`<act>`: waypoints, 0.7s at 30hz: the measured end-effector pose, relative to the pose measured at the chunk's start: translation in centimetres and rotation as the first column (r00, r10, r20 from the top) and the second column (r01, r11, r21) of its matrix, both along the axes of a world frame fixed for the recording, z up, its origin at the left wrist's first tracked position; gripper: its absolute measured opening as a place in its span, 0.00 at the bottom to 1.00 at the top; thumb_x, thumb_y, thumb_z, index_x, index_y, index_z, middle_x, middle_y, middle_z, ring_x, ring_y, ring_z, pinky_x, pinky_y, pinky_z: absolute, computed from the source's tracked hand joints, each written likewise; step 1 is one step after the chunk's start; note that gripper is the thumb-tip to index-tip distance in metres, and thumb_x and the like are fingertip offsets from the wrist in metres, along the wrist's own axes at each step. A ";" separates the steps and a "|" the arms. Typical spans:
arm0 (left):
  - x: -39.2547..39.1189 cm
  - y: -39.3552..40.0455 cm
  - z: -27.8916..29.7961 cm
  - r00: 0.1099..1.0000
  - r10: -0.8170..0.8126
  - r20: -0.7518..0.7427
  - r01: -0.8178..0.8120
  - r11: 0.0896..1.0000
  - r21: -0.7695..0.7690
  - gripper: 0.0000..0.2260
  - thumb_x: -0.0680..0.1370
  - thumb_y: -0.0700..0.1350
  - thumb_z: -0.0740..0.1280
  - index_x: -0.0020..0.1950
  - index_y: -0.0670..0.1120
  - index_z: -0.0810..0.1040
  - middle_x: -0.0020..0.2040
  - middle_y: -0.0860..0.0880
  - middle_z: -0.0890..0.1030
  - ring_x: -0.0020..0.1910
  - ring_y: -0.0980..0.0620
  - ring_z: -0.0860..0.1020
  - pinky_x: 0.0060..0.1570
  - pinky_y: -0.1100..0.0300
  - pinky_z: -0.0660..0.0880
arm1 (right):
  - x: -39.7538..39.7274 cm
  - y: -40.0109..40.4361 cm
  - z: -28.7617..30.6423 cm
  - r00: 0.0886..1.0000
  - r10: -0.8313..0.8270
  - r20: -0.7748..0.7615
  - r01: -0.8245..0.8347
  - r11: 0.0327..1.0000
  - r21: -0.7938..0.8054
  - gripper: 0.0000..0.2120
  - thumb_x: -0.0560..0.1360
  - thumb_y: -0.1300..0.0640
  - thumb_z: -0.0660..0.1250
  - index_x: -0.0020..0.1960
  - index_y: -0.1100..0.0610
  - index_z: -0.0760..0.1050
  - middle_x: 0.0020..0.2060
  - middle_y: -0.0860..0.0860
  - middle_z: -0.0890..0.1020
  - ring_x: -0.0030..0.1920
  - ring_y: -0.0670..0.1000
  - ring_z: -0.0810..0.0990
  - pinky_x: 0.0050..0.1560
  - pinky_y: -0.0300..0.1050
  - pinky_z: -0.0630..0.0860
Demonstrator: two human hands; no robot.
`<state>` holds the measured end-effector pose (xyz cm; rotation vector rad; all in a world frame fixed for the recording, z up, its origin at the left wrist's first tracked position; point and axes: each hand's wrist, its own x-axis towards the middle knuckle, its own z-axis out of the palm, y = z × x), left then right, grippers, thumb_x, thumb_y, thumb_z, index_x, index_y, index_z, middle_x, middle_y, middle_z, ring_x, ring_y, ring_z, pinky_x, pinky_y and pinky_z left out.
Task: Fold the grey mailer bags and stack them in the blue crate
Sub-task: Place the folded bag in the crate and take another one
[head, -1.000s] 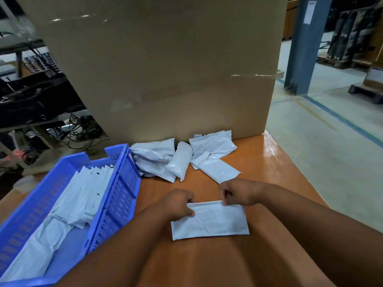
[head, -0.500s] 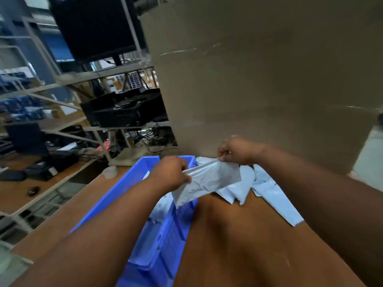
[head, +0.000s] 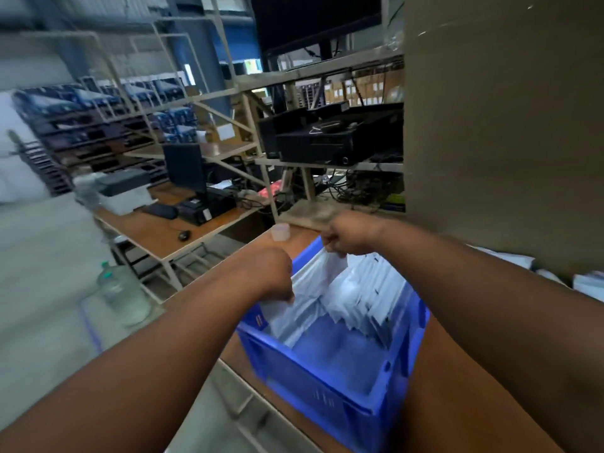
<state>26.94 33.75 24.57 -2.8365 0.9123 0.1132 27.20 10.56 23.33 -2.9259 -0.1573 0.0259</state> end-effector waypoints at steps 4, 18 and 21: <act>1.8 1.0 -3.9 0.999 0.019 -0.037 -0.018 0.999 0.029 0.17 0.72 0.58 0.80 0.46 0.46 0.81 0.46 0.47 0.82 0.46 0.46 0.79 0.45 0.54 0.74 | 3.7 1.7 -3.7 0.991 0.000 -0.136 0.021 0.988 0.152 0.07 0.79 0.63 0.71 0.45 0.52 0.81 0.37 0.51 0.86 0.34 0.47 0.82 0.36 0.38 0.75; 5.8 -0.5 -10.8 1.000 0.020 0.010 -0.022 0.960 0.279 0.09 0.76 0.46 0.73 0.55 0.50 0.81 0.42 0.53 0.75 0.54 0.47 0.83 0.45 0.55 0.74 | 9.3 3.6 -12.2 0.917 -0.040 -0.397 0.120 0.976 0.179 0.04 0.81 0.62 0.68 0.53 0.58 0.81 0.41 0.55 0.86 0.26 0.41 0.81 0.23 0.32 0.71; 5.7 -0.6 -12.6 0.999 -0.001 0.033 -0.008 0.956 0.292 0.13 0.80 0.45 0.67 0.64 0.50 0.80 0.60 0.51 0.82 0.62 0.47 0.82 0.50 0.55 0.74 | 10.0 4.5 -14.6 0.903 -0.041 -0.427 0.116 0.982 0.151 0.06 0.79 0.61 0.70 0.54 0.56 0.84 0.42 0.55 0.88 0.32 0.44 0.84 0.29 0.35 0.76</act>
